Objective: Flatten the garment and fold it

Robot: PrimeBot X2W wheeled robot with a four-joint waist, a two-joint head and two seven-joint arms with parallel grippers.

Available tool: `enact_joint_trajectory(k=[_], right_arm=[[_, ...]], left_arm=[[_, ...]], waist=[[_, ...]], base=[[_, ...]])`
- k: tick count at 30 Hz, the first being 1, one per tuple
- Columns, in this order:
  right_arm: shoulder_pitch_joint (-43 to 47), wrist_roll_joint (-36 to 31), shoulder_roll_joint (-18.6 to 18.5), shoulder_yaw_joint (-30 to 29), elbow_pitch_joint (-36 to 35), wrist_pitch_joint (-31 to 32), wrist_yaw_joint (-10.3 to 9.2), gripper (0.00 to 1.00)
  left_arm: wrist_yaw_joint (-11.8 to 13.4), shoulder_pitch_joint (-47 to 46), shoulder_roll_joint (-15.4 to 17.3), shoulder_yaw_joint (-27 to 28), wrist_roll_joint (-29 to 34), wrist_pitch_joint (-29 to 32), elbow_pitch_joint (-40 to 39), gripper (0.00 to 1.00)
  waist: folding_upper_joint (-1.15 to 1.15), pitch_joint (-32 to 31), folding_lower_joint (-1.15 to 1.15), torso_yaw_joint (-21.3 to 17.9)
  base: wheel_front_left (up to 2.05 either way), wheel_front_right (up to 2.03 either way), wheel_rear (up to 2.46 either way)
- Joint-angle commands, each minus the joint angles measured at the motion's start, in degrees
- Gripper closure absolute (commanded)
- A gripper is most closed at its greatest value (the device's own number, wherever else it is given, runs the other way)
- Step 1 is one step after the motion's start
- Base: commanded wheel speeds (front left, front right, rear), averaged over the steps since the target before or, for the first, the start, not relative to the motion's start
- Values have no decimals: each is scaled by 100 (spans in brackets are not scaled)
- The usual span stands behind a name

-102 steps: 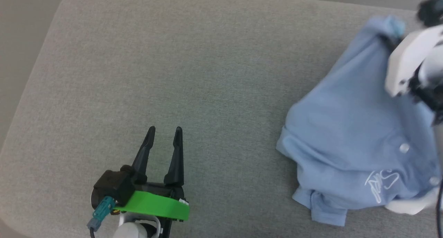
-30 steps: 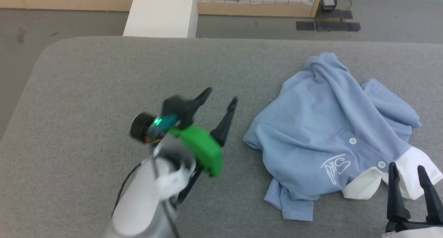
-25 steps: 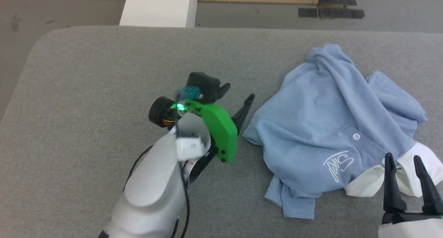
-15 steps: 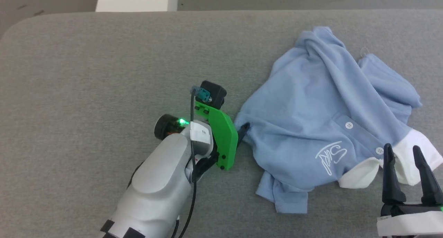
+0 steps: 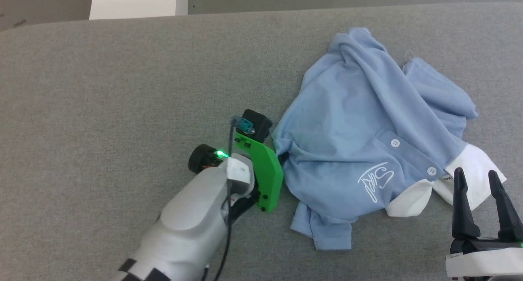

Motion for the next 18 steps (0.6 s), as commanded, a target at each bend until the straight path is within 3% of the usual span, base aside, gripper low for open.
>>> enact_joint_trajectory(k=[1, 5, 8, 12, 15, 18], right_arm=[[-27, 11, 2, -13, 8, -16, -8, 0], [59, 26, 2, -31, -5, -10, -8, 0], [107, 83, 2, -27, 15, -22, -8, 0], [61, 150, 2, 41, 54, -67, -8, 0], [-12, 182, 2, 61, 88, -114, -8, 0], [-114, 196, 2, 92, 120, -167, -8, 0]], left_arm=[[-22, 11, 203, -34, -49, -102, -49, 100], [-22, -302, 877, 41, -197, -171, -596, 100], [-22, -595, 1561, 212, -213, 27, -1049, 100], [17, -826, 2220, 427, -195, 308, -1484, 100], [115, -907, 2456, 566, -158, 295, -1656, 100], [253, -1028, 2524, 695, 35, -141, -1703, 100]], waist=[[0, -120, 0, 39], [0, -196, 0, 25], [0, -122, 0, -38], [0, 121, 0, -187], [0, 348, 0, -297], [0, 607, 0, -380]], base=[[0, 0, 0], [0, 0, 0], [0, 0, 0], [0, 0, 0], [0, 0, 0], [0, 0, 0]])
